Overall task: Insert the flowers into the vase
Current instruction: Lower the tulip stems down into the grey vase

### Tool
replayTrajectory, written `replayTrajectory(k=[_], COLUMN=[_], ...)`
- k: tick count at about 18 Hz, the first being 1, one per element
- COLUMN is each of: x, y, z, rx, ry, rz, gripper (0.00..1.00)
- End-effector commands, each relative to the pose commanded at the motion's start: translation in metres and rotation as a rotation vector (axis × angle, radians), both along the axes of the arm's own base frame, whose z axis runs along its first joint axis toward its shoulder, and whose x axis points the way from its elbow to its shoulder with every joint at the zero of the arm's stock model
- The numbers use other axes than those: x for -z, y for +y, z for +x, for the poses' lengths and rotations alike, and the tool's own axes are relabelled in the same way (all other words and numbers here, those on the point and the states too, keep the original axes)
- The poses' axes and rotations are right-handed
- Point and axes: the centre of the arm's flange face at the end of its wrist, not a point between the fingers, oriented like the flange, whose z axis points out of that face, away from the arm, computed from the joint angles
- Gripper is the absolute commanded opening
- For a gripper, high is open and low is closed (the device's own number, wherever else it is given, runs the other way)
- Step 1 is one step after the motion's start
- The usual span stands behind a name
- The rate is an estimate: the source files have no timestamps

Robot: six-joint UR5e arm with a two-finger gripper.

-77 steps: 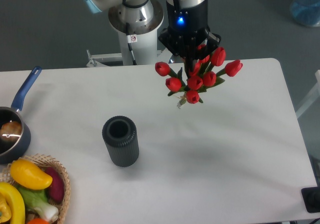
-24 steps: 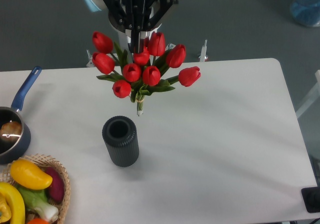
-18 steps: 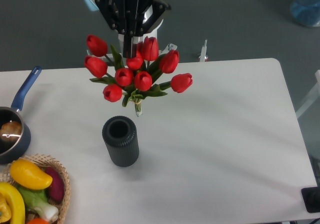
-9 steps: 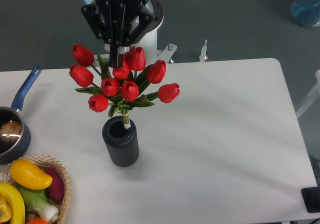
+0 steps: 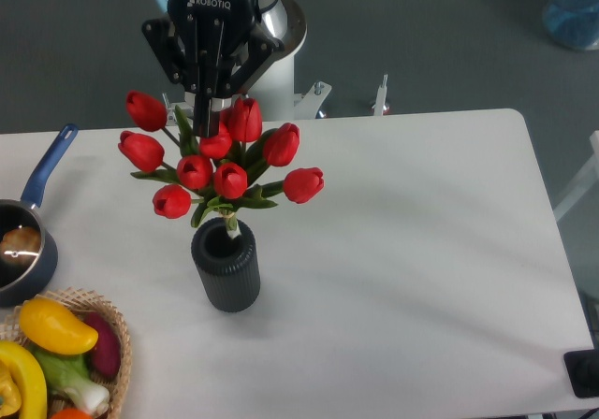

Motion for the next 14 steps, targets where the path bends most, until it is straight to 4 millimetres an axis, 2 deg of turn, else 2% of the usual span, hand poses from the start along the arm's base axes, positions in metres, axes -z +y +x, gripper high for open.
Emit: replayTrajectory(k=[6,14], x=[0.0079,0.0088], y=[0.0066,0.0093], z=[-0.0034,-0.0026], rx=[0.004,0.008], ry=[-0.006,-0.004], rz=[-0.007,-0.005], gripper=[0.00,0.00])
